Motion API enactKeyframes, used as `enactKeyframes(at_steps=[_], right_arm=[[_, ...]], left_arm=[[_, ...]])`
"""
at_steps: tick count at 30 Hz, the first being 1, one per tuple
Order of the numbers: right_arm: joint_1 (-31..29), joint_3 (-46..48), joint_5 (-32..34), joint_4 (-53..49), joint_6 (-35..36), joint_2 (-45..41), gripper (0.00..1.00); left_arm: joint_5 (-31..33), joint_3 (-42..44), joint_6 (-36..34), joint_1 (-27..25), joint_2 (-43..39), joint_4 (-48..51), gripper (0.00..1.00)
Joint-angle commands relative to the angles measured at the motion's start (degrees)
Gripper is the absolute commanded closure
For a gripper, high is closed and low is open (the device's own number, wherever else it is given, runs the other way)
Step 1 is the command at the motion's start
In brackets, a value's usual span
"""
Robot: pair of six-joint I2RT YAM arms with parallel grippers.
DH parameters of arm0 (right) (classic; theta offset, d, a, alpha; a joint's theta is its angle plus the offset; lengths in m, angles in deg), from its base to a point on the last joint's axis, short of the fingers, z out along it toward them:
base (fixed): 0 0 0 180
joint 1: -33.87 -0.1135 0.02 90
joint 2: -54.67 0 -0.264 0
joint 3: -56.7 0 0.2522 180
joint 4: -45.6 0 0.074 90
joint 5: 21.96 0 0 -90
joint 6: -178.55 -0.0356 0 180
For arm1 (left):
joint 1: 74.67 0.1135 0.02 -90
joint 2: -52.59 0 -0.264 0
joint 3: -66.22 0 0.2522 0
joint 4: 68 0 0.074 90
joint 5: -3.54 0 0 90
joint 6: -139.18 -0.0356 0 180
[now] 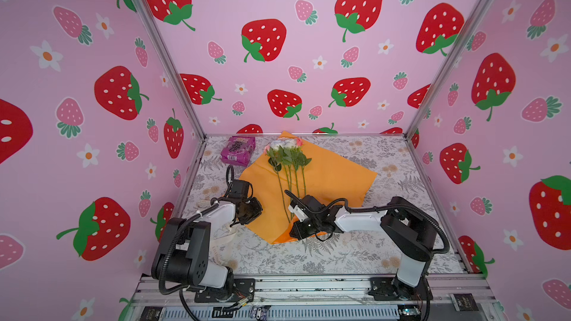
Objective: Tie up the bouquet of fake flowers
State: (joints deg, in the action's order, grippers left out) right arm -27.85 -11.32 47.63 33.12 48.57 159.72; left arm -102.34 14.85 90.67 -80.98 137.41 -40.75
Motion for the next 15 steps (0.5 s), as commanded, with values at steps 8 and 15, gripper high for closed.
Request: enactKeyframes(at_steps=[8, 15], right_arm=[[1.6, 0.8, 1.4, -5.4, 2.1, 2.0, 0.84], [2.6, 0.5, 0.8, -5.4, 3.2, 2.0, 0.83]], left_arm=[[9.8, -0.7, -5.0, 14.0, 1.1, 10.8, 0.83], [18.7, 0.5, -0.7, 21.4, -3.2, 16.9, 0.74]])
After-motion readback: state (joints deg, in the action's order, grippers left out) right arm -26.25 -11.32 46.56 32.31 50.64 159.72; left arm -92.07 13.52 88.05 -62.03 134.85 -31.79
